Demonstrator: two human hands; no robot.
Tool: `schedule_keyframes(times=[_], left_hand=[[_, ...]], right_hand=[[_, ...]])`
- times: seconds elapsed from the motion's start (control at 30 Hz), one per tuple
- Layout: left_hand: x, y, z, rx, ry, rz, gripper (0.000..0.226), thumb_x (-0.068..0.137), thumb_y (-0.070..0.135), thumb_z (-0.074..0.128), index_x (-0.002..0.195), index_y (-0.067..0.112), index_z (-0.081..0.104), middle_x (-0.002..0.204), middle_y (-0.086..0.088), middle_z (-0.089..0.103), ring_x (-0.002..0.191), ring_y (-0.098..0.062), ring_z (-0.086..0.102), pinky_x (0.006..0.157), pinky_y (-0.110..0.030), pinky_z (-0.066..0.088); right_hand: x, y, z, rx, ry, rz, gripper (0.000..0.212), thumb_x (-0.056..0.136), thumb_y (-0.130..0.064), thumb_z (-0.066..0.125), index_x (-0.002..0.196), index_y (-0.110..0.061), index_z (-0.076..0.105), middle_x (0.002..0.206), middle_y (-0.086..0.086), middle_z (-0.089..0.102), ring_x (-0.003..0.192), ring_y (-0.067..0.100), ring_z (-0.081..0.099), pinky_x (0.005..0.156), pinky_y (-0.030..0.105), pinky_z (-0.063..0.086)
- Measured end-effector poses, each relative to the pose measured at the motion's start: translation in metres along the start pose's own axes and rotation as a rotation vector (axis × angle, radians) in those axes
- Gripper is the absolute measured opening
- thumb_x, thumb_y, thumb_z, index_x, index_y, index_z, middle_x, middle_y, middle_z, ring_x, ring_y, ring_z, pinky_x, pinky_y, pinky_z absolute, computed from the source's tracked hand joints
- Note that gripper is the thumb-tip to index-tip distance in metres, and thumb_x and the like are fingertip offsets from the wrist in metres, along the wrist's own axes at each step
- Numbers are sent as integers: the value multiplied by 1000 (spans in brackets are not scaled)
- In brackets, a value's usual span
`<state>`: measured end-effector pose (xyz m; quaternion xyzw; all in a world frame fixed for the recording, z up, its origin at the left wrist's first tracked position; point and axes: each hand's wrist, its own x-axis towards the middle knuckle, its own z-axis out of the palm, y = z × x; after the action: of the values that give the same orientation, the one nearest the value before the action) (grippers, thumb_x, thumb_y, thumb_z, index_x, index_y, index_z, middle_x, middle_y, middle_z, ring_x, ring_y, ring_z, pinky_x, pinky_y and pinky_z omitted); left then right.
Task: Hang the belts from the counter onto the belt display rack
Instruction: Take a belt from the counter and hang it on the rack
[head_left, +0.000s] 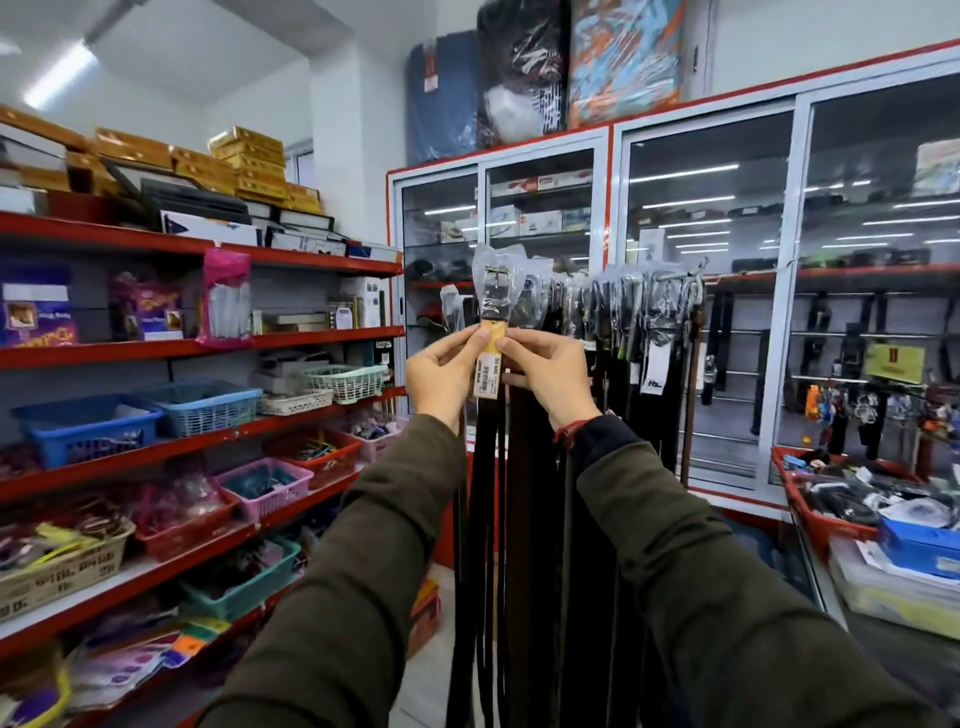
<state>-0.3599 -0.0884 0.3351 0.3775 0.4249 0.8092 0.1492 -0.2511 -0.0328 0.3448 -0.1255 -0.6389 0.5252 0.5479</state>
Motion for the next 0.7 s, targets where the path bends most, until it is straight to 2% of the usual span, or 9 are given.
schedule_keyframes(times=[0.1, 0.2, 0.33, 0.47, 0.6, 0.7], left_hand=[[14, 8, -2, 24, 40, 21, 24, 82, 18, 83, 102, 5, 79, 99, -16, 79, 93, -26, 75, 95, -52, 59], [19, 10, -4, 41, 49, 45, 22, 83, 19, 83, 101, 7, 80, 95, -12, 79, 93, -24, 75, 95, -46, 60], [24, 9, -4, -23, 34, -7, 21, 82, 18, 83, 100, 7, 80, 96, -14, 79, 98, -32, 76, 93, -46, 61], [30, 7, 0, -49, 18, -57, 21, 83, 14, 81, 101, 4, 78, 87, -10, 76, 81, -24, 72, 77, -36, 62], [40, -6, 0, -40, -12, -127, 10, 81, 17, 83, 90, 12, 81, 89, -15, 76, 78, -26, 70, 68, -33, 59], [47, -19, 2, -5, -34, -155, 19, 83, 18, 81, 100, 9, 80, 93, -17, 76, 73, -26, 70, 63, -31, 60]], right_hand=[[11, -6, 9, -13, 2, 22, 24, 90, -7, 68, 112, 3, 71, 91, 13, 73, 73, 13, 71, 67, 26, 63], [16, -9, 15, 8, 7, 33, 22, 90, -6, 68, 110, 4, 71, 87, 12, 73, 68, 12, 70, 65, 24, 62], [22, -12, 17, 6, 11, 56, 14, 91, -5, 67, 102, 2, 72, 82, 9, 72, 64, 10, 70, 65, 24, 63], [28, -14, 16, 59, 12, 126, 22, 91, -1, 65, 111, 10, 67, 80, 11, 70, 58, 10, 69, 63, 23, 61], [35, -4, 10, 46, 27, 177, 24, 91, 1, 64, 112, 12, 66, 79, 12, 69, 50, 6, 68, 57, 21, 61], [40, 7, 8, -14, 59, 209, 25, 92, -1, 64, 114, 10, 66, 79, 11, 68, 52, 7, 67, 56, 20, 59]])
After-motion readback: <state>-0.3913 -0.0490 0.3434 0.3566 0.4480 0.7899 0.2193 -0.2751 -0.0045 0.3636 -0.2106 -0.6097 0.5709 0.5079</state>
